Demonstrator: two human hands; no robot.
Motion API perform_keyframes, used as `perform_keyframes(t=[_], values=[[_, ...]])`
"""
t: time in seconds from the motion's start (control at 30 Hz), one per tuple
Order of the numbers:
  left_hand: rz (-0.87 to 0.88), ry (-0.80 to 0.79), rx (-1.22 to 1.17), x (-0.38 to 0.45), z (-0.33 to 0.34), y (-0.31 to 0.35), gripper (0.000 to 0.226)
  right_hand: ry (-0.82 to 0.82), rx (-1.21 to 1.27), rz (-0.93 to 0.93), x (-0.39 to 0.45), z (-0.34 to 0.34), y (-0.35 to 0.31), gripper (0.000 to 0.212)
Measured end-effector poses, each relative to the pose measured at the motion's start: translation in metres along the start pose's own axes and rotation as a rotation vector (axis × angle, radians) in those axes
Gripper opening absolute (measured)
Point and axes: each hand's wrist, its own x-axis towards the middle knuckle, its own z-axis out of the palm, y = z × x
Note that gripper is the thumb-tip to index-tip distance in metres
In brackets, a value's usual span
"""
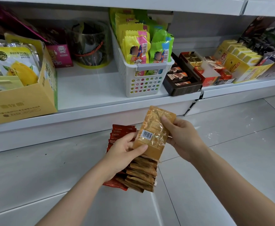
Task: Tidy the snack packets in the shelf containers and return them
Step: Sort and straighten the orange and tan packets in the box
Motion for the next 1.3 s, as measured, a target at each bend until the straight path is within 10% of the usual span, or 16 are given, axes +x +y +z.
perform_keyframes(t=[0.33, 0.43, 0.53, 0.67, 1.03, 1.3], values=[[0.079, 0.028, -0.004, -0.002, 0.001, -0.001, 0.039, 0.124, -0.233, -0.114, 0.002, -0.002, 0.005, 0.018], [0.121, 0.077, 0.030, -0.001, 0.005, -0.001, 0.037, 0.205, -0.517, -0.155, 0.001, -0.002, 0.001, 0.044], [0.173, 0.062, 0.187, 0.000, 0.011, 0.000, 0.040, 0.024, -0.286, 0.010, -0.003, 0.004, -0.002, 0.066], [0.208, -0.038, 0.365, 0.000, 0.010, 0.000, 0.052, -0.055, -0.148, 0.059, -0.005, 0.000, -0.007, 0.024], [0.222, -0.368, 0.991, -0.017, -0.009, -0.014, 0.110, 0.176, -0.213, -0.230, 0.014, -0.016, 0.016, 0.012], [0.331, -0.215, 0.978, -0.023, -0.011, -0.015, 0.079, 0.091, -0.264, -0.241, 0.020, -0.006, 0.040, 0.012]])
